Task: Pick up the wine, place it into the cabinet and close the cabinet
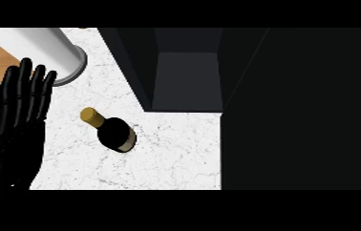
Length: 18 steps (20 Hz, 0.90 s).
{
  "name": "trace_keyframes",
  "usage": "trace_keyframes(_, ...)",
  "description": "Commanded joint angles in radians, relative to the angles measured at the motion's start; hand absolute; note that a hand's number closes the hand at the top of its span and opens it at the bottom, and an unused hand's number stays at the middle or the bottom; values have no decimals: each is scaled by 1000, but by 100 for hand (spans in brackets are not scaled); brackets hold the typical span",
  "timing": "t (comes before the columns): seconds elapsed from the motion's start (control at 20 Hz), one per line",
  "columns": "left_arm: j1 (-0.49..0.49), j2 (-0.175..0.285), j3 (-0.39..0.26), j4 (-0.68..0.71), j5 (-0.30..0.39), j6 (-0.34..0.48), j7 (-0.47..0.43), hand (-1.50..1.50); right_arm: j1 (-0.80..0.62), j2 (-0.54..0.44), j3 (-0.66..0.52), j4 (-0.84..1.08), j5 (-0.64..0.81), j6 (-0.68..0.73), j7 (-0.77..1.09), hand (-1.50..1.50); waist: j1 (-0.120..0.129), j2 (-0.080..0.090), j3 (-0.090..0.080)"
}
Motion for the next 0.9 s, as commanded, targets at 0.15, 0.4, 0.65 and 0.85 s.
trace_keyframes(0.15,-41,-97,-210,35,-322,337,81,-150,103,14,53,-62,-6,42,-47,-150,-20,11,18)
trace_keyframes(0.4,-50,-99,-330,148,-164,658,92,-150,167,-21,160,-128,-105,152,78,-150,-43,14,15)
trace_keyframes(0.65,-242,-99,-552,224,-269,940,233,-150,171,-20,181,-230,-98,122,184,-150,-26,12,16)
trace_keyframes(0.85,-384,-99,-618,262,-382,1061,418,-150,186,-46,142,-259,-131,149,210,-150,-18,11,17)
